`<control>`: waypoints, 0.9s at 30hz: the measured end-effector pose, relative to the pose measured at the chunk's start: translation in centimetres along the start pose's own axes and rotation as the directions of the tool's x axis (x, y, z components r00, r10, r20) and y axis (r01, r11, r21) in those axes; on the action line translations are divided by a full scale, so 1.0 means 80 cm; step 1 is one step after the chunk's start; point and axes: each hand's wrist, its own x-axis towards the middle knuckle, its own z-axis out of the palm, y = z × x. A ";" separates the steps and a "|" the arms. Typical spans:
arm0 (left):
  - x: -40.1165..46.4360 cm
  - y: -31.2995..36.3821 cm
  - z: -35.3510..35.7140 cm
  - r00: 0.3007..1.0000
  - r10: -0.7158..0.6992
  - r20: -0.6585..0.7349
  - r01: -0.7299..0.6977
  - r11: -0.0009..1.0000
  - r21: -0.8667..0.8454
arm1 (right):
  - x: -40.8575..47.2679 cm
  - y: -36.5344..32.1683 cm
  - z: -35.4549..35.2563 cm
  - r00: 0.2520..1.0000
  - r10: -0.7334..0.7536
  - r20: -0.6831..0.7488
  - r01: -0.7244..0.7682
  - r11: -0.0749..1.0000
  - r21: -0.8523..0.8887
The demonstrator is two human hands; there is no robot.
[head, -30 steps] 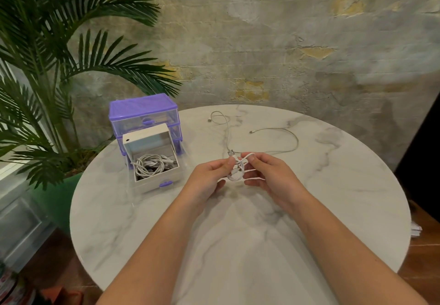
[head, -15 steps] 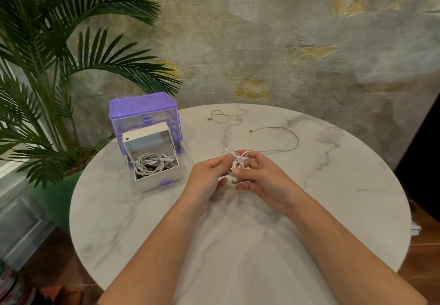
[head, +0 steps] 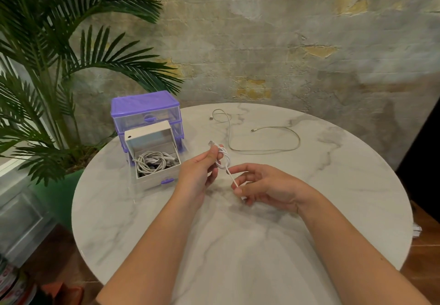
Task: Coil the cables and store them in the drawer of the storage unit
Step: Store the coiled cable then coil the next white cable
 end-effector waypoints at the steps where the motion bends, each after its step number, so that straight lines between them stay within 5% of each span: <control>1: 0.000 0.000 0.000 1.000 0.003 0.005 -0.003 1.000 0.006 | -0.001 -0.001 -0.001 1.000 -0.001 0.001 0.001 1.000 -0.008; 16: 0.001 0.006 0.002 0.968 -0.168 0.186 0.187 0.978 -0.092 | 0.004 0.001 0.006 0.952 -0.078 -0.297 0.039 0.990 -0.135; 27: 0.007 0.003 -0.003 0.973 -0.059 0.222 0.090 0.987 -0.132 | 0.002 -0.001 0.001 0.880 -0.202 -0.430 0.064 0.947 -0.315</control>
